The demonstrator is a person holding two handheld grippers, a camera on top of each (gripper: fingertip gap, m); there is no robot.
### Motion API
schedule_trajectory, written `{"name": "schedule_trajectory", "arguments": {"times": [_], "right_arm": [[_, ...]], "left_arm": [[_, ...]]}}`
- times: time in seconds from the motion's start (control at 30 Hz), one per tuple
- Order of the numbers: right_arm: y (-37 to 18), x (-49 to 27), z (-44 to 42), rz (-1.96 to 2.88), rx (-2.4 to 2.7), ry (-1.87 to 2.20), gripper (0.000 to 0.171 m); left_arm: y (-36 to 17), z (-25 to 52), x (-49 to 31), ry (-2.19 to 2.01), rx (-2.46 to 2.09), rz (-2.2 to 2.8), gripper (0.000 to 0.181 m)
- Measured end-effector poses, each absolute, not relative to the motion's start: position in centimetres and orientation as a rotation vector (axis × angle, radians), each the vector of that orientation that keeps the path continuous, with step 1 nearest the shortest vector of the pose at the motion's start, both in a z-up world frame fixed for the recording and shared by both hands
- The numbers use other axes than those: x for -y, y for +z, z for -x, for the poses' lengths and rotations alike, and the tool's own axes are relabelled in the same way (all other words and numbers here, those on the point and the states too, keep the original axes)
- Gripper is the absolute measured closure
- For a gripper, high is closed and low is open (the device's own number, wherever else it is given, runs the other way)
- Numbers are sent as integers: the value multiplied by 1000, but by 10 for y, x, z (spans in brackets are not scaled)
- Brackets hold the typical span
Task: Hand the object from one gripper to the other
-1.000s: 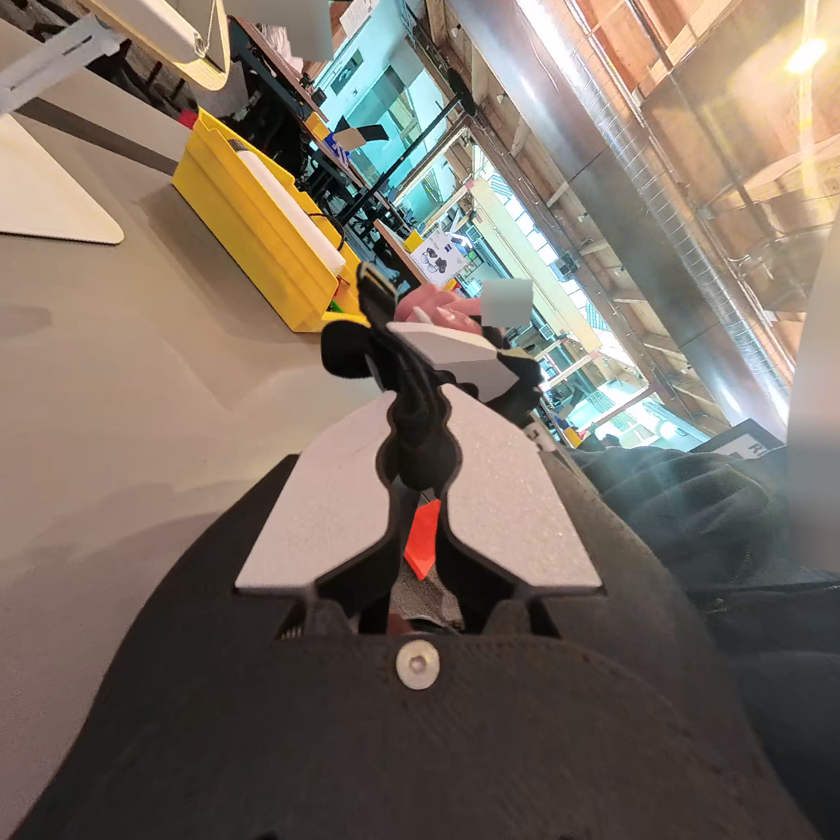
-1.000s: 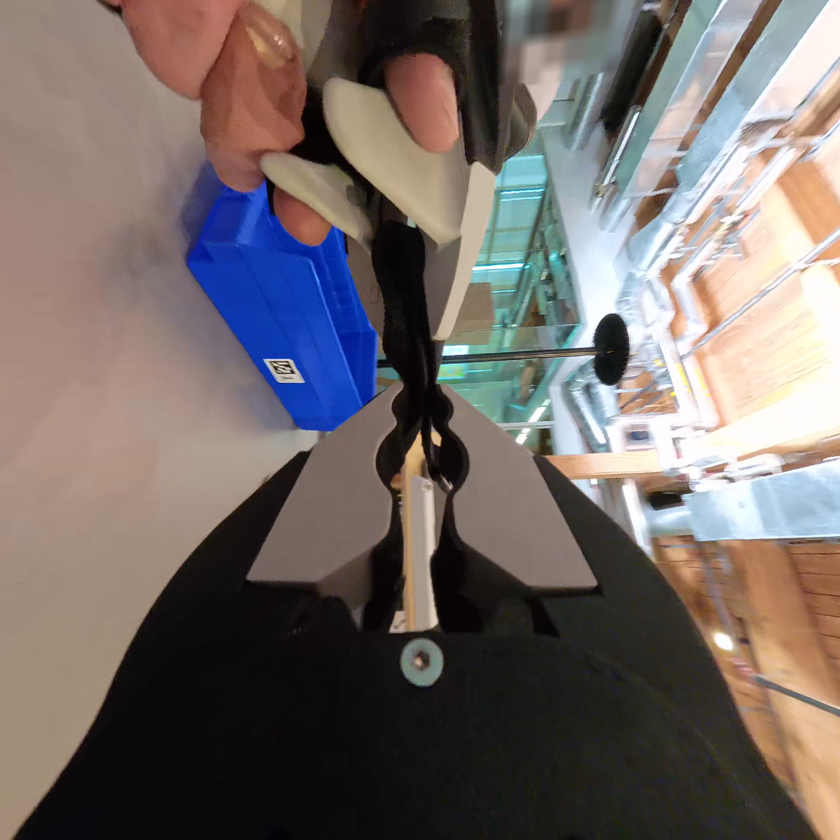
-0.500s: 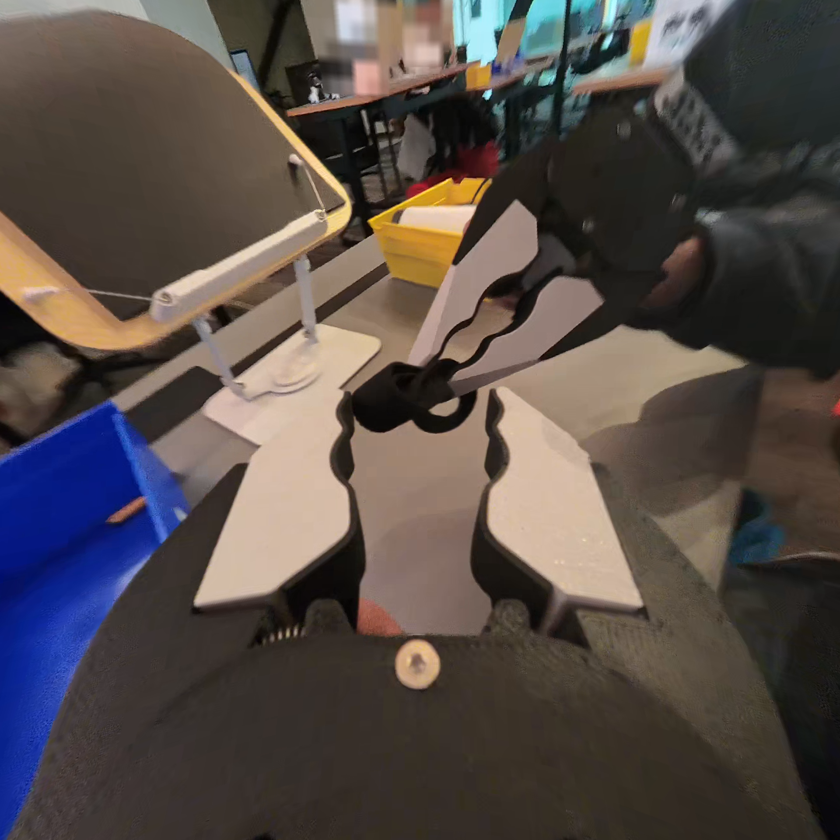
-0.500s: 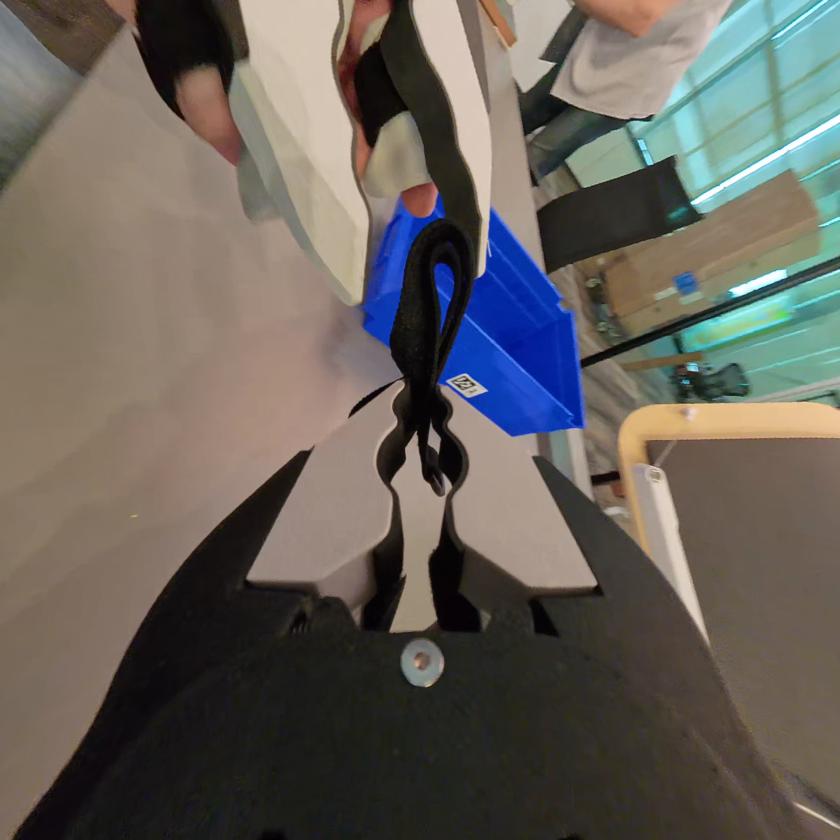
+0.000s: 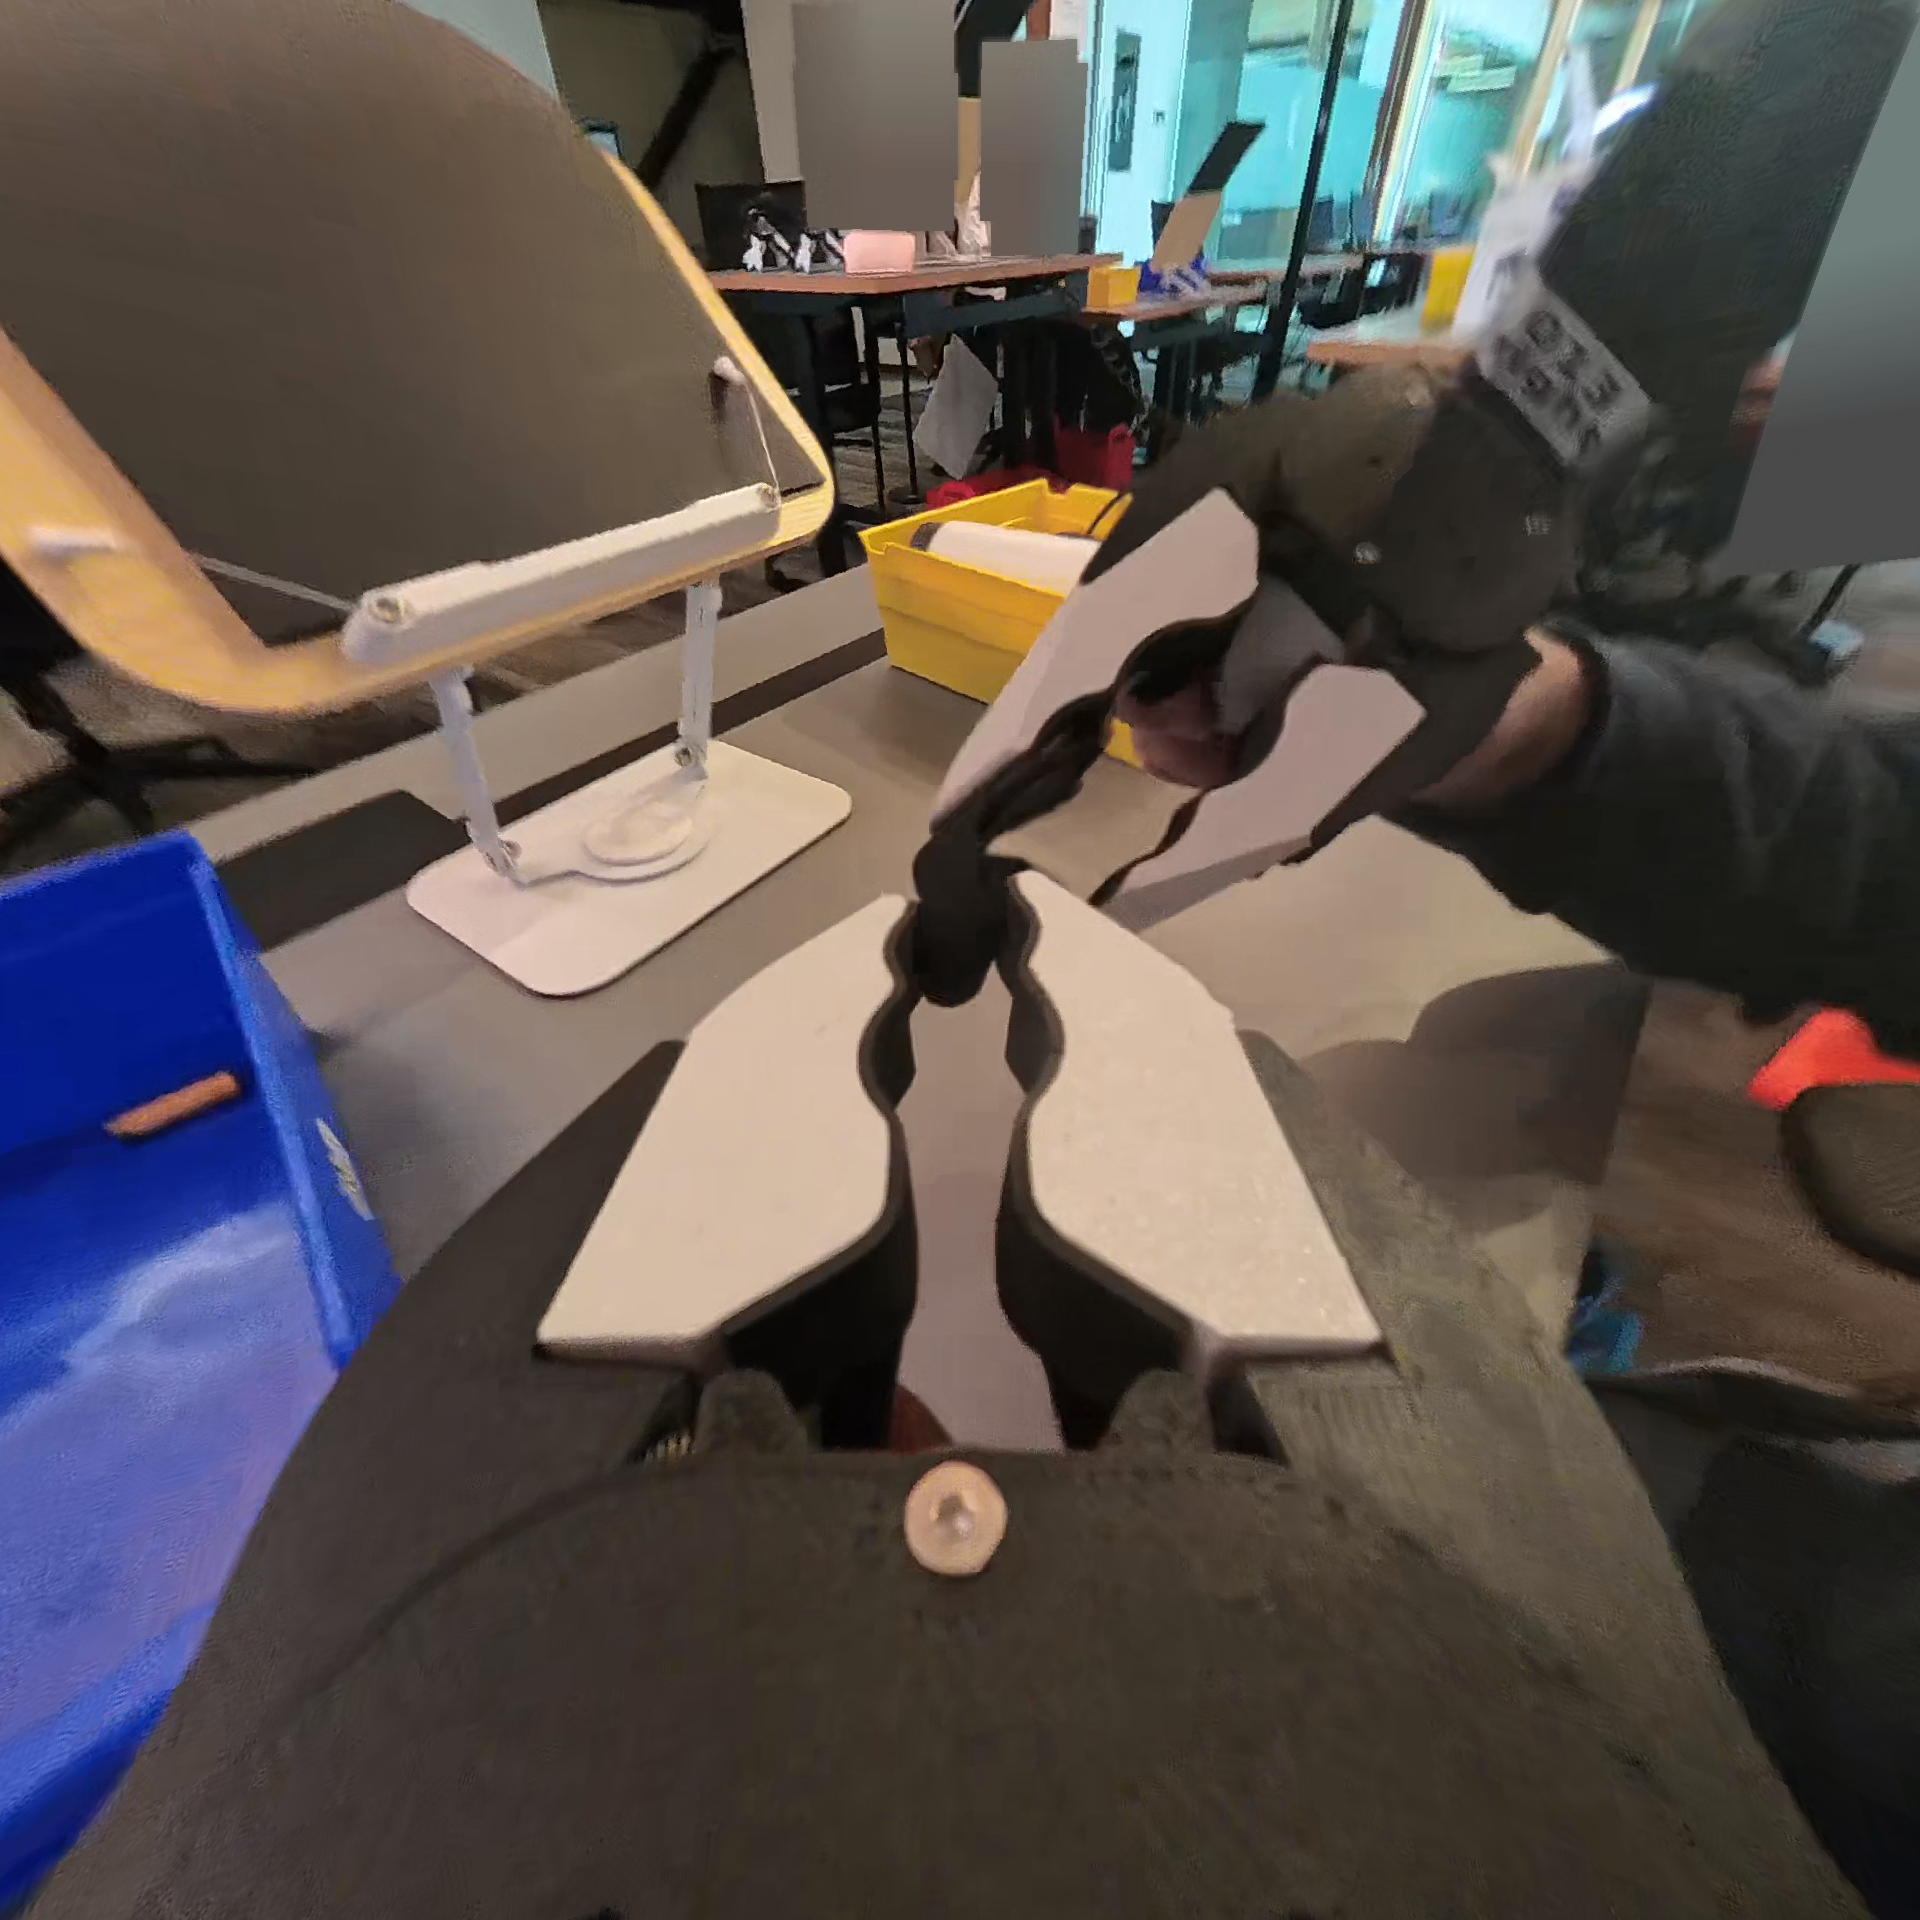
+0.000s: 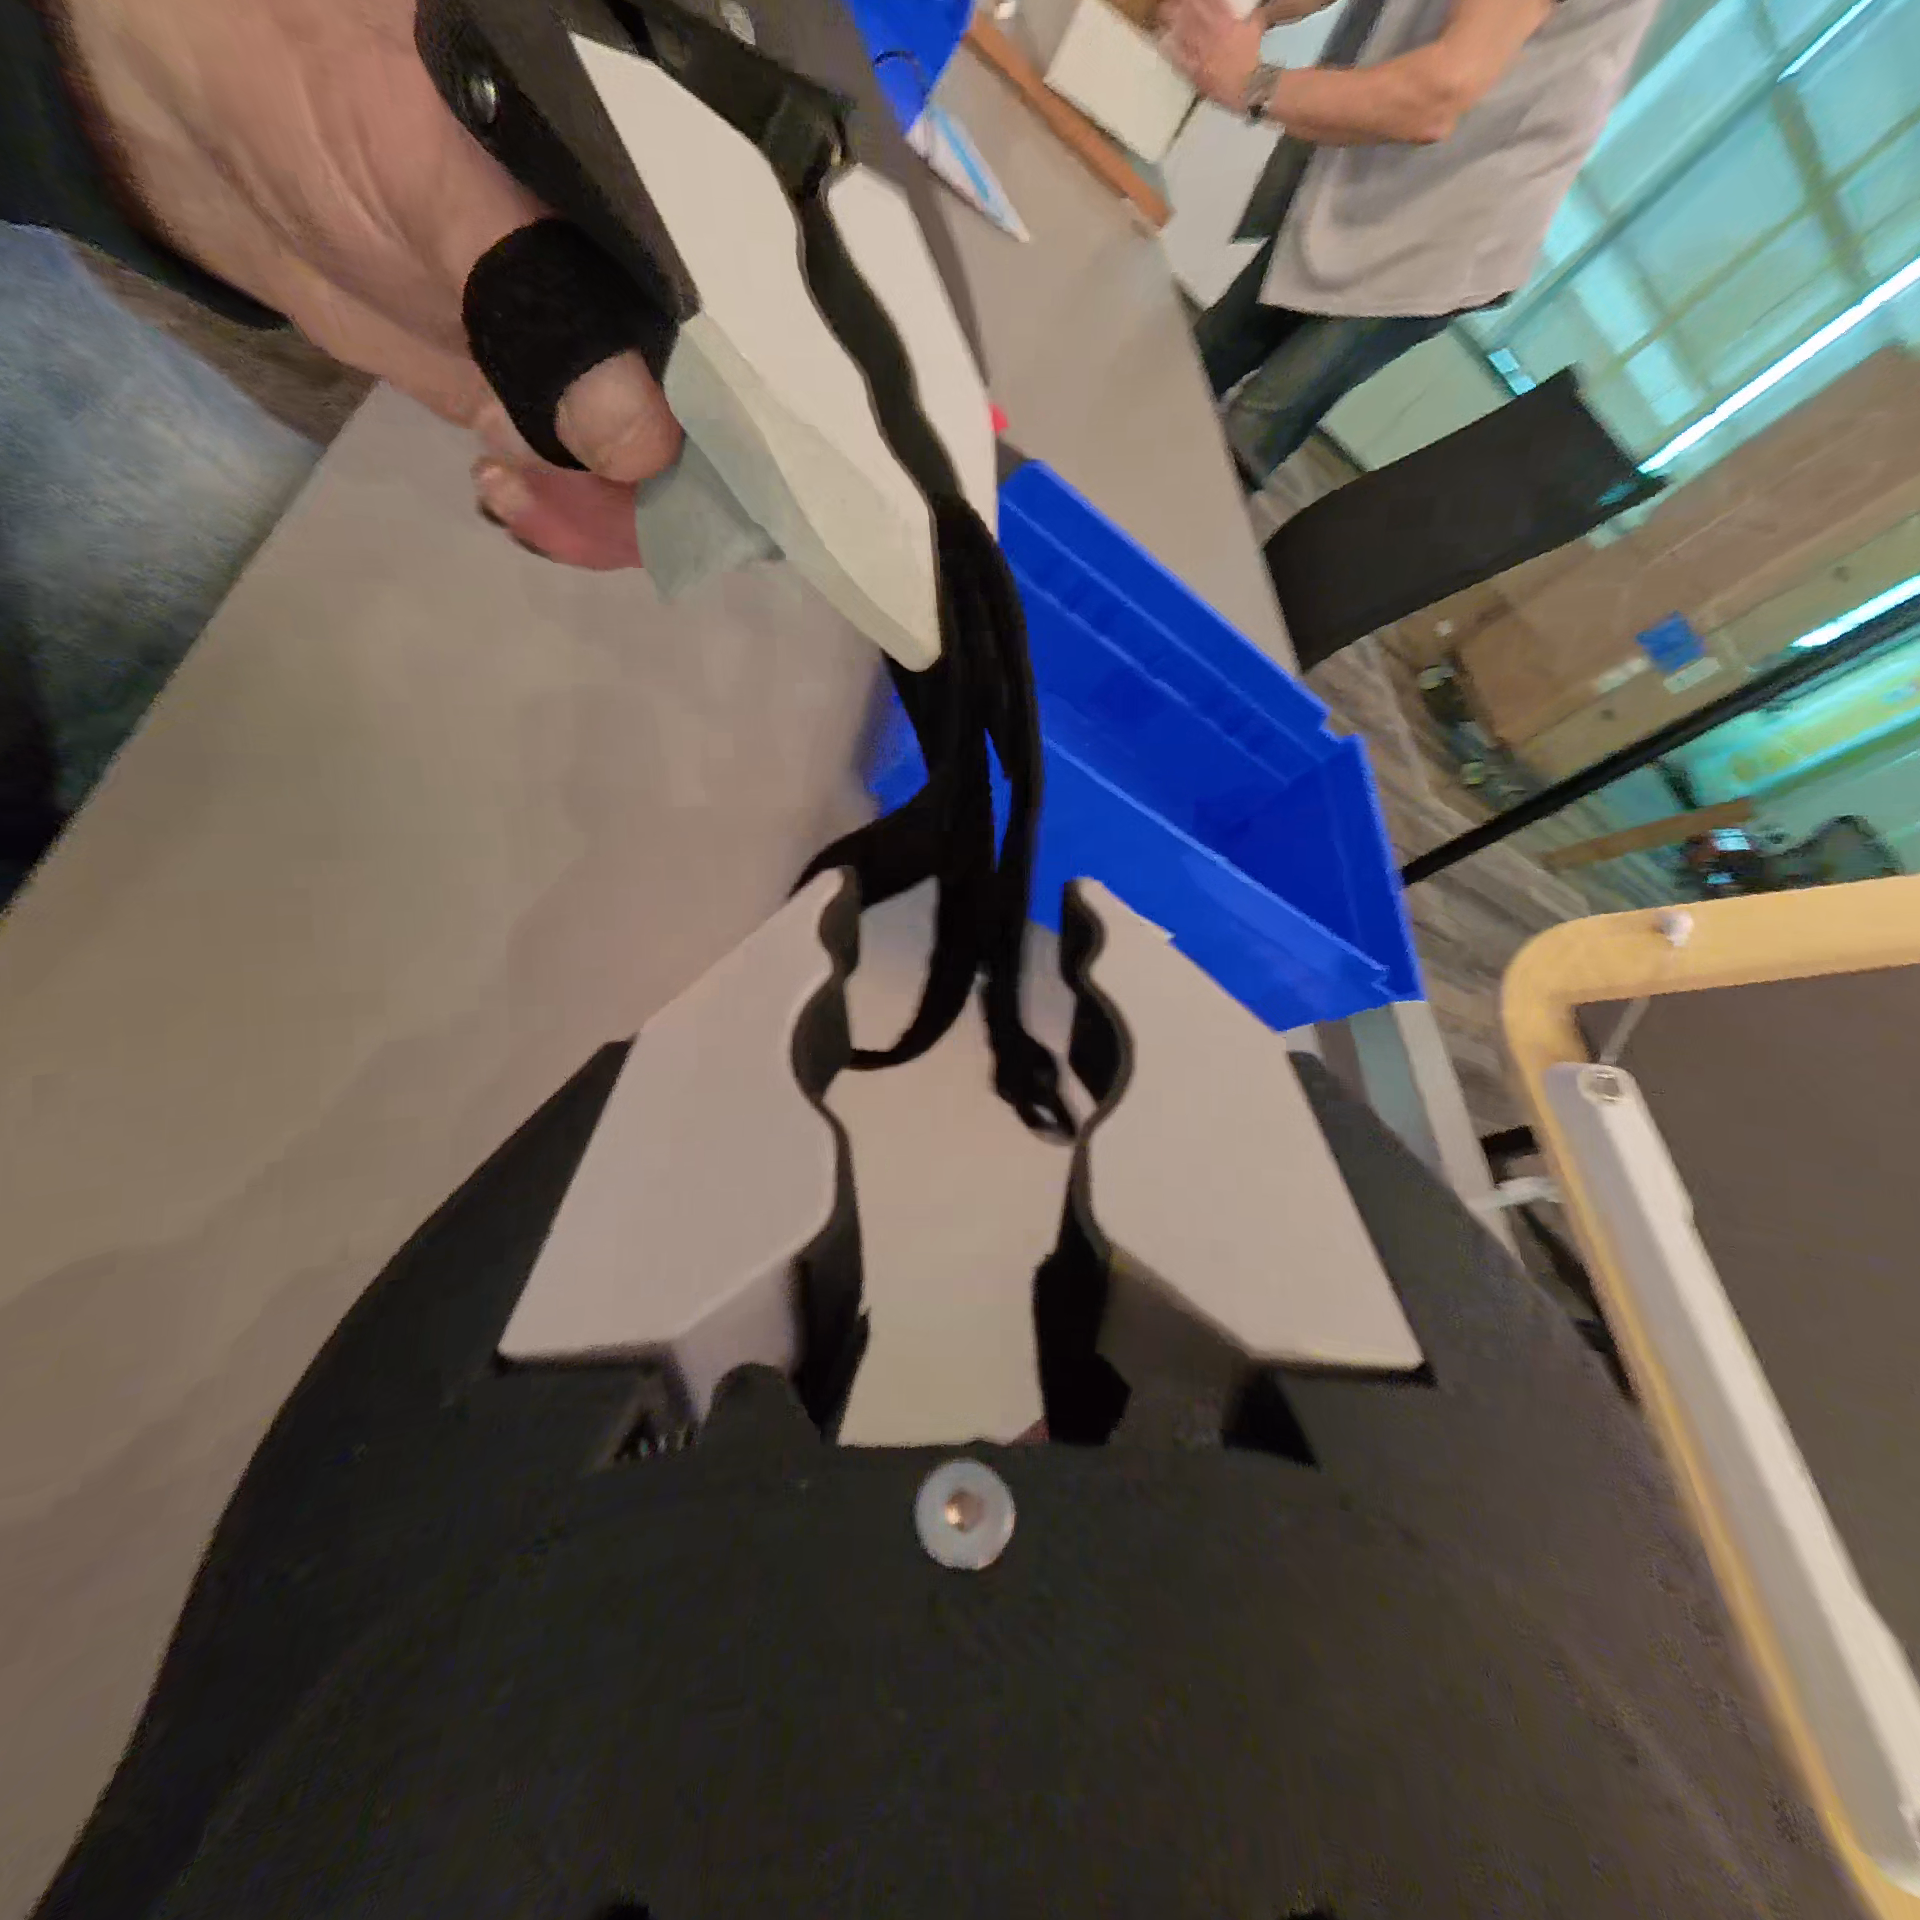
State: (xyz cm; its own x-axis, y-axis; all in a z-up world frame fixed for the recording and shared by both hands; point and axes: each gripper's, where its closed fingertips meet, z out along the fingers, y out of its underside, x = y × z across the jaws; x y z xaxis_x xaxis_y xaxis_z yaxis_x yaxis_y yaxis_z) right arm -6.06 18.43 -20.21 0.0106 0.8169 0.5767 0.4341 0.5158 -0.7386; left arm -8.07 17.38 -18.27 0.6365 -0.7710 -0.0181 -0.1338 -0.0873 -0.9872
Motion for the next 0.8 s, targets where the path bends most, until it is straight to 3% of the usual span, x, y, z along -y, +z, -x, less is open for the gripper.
{"name": "schedule_trajectory", "arguments": {"times": [0.13,0.2,0.5,0.63,0.8], "right_arm": [[-188,-191,55,992,1540,180,114],[-183,-189,53,957,1515,110,110],[-171,-184,36,897,1450,36,111],[-164,-182,34,882,1412,14,120],[-165,-193,37,1025,1388,247,124]], "left_arm": [[-183,89,-180,-847,-586,1658,171],[-184,91,-182,-918,-537,1667,171],[-185,97,-184,-1108,-416,1679,171],[-185,96,-183,-1184,-393,1677,171],[-187,89,-177,-1194,-458,1674,171]]}}
